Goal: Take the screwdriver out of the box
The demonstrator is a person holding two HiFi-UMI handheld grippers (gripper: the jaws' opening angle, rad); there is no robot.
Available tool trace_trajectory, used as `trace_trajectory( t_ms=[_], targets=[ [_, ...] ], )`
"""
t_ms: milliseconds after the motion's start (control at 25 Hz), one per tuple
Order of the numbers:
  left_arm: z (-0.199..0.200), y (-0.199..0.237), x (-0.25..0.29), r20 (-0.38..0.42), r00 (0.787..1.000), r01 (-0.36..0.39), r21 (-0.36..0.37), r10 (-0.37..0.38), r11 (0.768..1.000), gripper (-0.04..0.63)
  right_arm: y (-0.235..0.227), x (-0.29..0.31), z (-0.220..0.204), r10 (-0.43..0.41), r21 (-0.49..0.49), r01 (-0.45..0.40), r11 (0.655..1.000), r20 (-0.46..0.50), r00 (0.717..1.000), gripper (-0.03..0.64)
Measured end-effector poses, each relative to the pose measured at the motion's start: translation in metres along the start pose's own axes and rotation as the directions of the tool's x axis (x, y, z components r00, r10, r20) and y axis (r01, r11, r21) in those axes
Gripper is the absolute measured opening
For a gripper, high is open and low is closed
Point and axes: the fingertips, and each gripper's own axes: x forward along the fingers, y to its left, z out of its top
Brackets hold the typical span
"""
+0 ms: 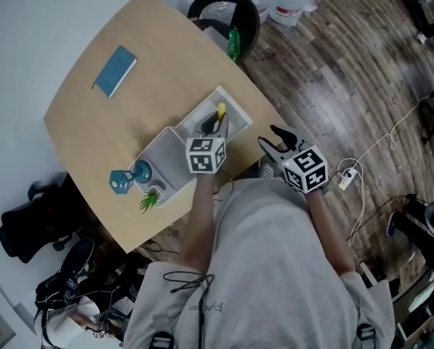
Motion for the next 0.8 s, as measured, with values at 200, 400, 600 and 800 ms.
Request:
trace_trajectory(
  t_ms=[200,400,600,800],
  targets=[
    [0.019,-0.012,-0.026,0.082,0.997,-0.01,0.006,0.009,1.0,0.067,0.009,-0.009,0.002,0.004,-0.01,-0.004,1.0,0.039,0.999,0.19],
    [0.03,-0.024,-0.053,0.145,0.989,0.016,-0.013,-0.014,1.0,0.069,0.023,-0.01,-0.006,0.028,-0.003,-0.027,1.0,0.051,0.998,0.179],
    [0.039,-0.035,-0.079,0.233,0.972,0.048,-0.064,-0.032,0.997,0.067,0.033,-0.02,-0.01,0.032,-0.001,-0.032,0.999,0.077,0.997,0.173],
    [0.038,-0.043,-0.1,0.279,0.96,0.063,-0.097,-0.033,0.993,0.068,0.045,-0.03,-0.021,0.039,0.005,-0.039,0.999,0.087,0.995,0.166]
  ],
)
